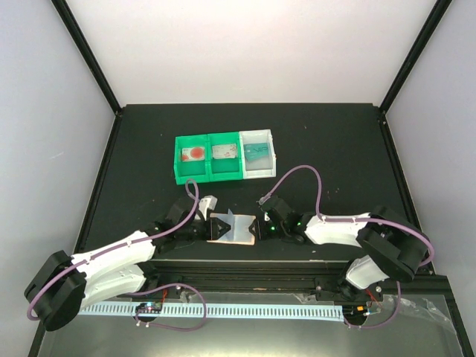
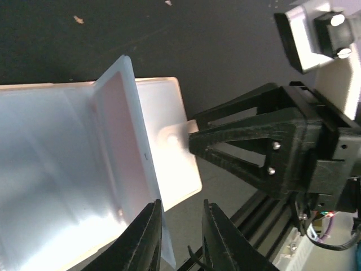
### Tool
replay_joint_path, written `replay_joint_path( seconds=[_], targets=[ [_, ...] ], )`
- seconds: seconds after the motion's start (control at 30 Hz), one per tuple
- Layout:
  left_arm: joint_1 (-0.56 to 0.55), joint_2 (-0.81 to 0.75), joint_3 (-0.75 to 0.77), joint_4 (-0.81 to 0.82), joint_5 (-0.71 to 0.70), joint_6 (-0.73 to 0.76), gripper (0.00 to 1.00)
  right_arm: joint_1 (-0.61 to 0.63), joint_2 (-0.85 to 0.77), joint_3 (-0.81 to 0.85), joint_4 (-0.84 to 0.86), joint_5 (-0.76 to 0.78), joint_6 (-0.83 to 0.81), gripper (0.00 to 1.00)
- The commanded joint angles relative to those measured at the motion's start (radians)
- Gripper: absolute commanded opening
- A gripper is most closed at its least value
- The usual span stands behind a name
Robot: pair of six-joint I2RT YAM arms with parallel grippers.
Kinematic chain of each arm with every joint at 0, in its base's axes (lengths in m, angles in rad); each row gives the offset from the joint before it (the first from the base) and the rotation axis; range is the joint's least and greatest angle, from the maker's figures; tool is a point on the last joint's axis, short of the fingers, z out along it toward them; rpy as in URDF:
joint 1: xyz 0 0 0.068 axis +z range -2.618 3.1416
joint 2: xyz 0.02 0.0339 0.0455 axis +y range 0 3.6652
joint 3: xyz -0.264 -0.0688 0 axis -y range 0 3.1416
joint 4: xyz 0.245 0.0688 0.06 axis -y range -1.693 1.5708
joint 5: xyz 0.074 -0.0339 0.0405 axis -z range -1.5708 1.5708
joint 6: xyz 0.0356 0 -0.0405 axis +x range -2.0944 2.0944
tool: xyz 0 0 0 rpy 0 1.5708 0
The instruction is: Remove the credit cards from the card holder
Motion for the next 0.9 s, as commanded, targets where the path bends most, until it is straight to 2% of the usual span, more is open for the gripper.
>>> replay_joint_path(
  seconds=[0.0,0.3,0.5,0.6,0.87],
  targets=[
    [-0.006,-0.004,-0.001,0.081,0.049,-0.031,0.23,-0.003,-0.021,-0.013,-0.026,0.028,-0.004,0.37],
    [-0.008,0.020,-0.001,0.131,0.067,-0.055,0.24,-0.003,-0.136,-0.010,-0.056,0.014,0.015,0.41],
    [-0.011,0.081,-0.005,0.186,0.091,-0.068,0.24,-0.002,-0.141,-0.020,0.041,-0.076,0.068,0.40],
    [-0.011,0.068,-0.005,0.165,0.071,-0.066,0.26,-0.002,-0.128,-0.021,0.070,-0.095,0.080,0.40],
    [0.021,-0.003,-0.008,0.010,-0.057,-0.020,0.53,0.003,-0.074,-0.004,0.102,-0.156,0.092,0.37]
  ],
)
